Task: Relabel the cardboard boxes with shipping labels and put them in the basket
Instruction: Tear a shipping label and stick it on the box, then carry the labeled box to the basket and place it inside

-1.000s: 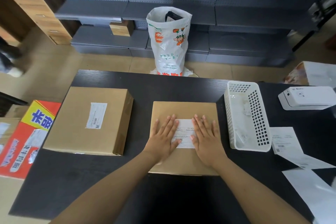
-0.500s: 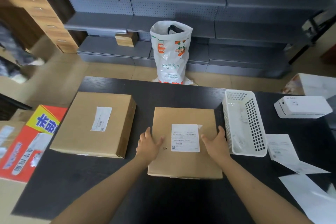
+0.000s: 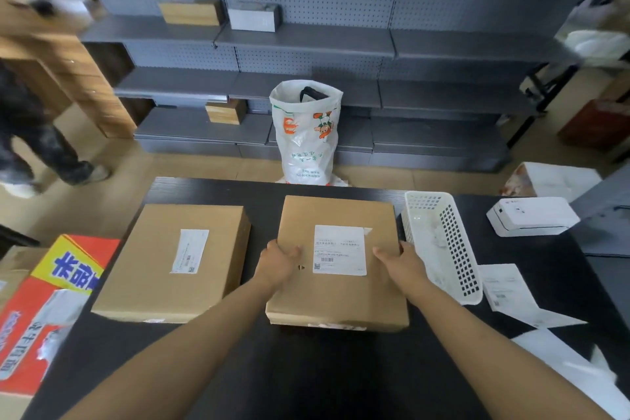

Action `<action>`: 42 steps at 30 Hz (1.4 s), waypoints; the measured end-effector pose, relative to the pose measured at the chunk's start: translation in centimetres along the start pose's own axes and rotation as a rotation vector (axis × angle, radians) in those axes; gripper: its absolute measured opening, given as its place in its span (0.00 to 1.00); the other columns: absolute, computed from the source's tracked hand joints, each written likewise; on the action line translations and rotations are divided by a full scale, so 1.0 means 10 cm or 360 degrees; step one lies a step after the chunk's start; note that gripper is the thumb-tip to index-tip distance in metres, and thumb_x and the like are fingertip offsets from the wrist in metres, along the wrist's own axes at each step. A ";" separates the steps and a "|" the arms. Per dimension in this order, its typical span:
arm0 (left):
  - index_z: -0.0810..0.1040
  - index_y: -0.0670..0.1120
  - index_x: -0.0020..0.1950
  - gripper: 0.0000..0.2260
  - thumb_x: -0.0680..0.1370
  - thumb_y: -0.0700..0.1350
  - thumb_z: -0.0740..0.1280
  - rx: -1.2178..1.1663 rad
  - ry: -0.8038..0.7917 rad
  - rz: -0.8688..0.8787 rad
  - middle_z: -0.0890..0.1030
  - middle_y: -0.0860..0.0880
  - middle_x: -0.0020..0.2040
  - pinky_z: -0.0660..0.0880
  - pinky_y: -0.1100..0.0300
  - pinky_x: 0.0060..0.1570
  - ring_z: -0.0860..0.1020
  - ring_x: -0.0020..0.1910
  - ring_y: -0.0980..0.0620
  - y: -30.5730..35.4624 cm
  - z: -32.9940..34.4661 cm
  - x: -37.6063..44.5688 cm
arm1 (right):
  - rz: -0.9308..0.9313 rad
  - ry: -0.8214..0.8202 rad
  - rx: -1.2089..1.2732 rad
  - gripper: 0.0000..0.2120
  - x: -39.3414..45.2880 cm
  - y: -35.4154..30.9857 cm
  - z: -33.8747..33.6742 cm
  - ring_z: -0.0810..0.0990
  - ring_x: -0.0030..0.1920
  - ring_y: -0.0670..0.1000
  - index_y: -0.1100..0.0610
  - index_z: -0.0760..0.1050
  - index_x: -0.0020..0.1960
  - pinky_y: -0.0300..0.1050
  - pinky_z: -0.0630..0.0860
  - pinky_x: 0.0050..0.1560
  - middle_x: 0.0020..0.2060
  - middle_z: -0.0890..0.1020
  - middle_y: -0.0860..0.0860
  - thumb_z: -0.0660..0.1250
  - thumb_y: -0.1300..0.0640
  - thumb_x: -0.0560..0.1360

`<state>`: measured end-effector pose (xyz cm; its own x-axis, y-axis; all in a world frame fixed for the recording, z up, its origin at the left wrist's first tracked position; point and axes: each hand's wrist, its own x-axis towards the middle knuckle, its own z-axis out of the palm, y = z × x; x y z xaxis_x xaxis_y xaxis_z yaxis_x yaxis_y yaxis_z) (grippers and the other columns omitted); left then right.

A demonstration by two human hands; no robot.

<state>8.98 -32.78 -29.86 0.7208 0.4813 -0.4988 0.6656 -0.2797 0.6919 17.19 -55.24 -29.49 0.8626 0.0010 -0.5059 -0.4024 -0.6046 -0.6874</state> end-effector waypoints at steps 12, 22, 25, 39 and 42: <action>0.69 0.38 0.67 0.23 0.80 0.55 0.60 0.0085 -0.0103 0.0449 0.77 0.41 0.60 0.77 0.51 0.54 0.78 0.54 0.43 1.14 -0.32 -0.06 | -0.0298 0.0029 0.0325 0.48 -0.35 -0.48 -0.75 0.75 0.60 0.52 0.49 0.59 0.71 0.53 0.75 0.60 0.62 0.75 0.48 0.82 0.46 0.59; 0.67 0.39 0.69 0.22 0.81 0.52 0.58 0.0204 -0.0341 0.0658 0.75 0.41 0.65 0.71 0.50 0.62 0.75 0.62 0.41 1.50 0.47 -0.69 | -0.0120 0.0234 0.0505 0.53 -0.85 0.27 -1.50 0.71 0.65 0.56 0.46 0.51 0.76 0.59 0.69 0.66 0.68 0.69 0.50 0.81 0.50 0.62; 0.67 0.39 0.69 0.22 0.81 0.53 0.58 0.0331 -0.0398 0.0748 0.74 0.43 0.64 0.71 0.54 0.56 0.75 0.61 0.42 1.65 0.85 -1.00 | -0.0074 0.0372 0.0668 0.44 -1.09 0.68 -1.80 0.73 0.62 0.55 0.46 0.55 0.74 0.60 0.71 0.64 0.66 0.71 0.51 0.77 0.47 0.66; 0.66 0.40 0.71 0.24 0.80 0.53 0.58 0.0660 -0.1061 0.1234 0.74 0.41 0.66 0.71 0.50 0.61 0.73 0.62 0.40 1.95 3.50 -3.67 | 0.0194 0.1297 0.1251 0.25 -3.25 3.39 -3.51 0.80 0.43 0.47 0.52 0.69 0.67 0.38 0.74 0.35 0.52 0.81 0.50 0.70 0.61 0.73; 0.68 0.40 0.69 0.23 0.80 0.53 0.58 0.0699 -0.1243 0.1300 0.75 0.41 0.62 0.73 0.50 0.58 0.75 0.58 0.41 1.95 4.05 -4.23 | 0.0318 0.1497 0.1318 0.26 -3.70 3.90 -3.76 0.80 0.45 0.48 0.51 0.69 0.67 0.41 0.75 0.38 0.52 0.80 0.50 0.72 0.58 0.71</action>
<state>-0.67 -92.23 -16.39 0.7807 -0.5570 -0.2834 -0.1398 -0.5976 0.7895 -18.87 -108.84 -18.04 0.5120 -0.8020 -0.3076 -0.3278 0.1485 -0.9330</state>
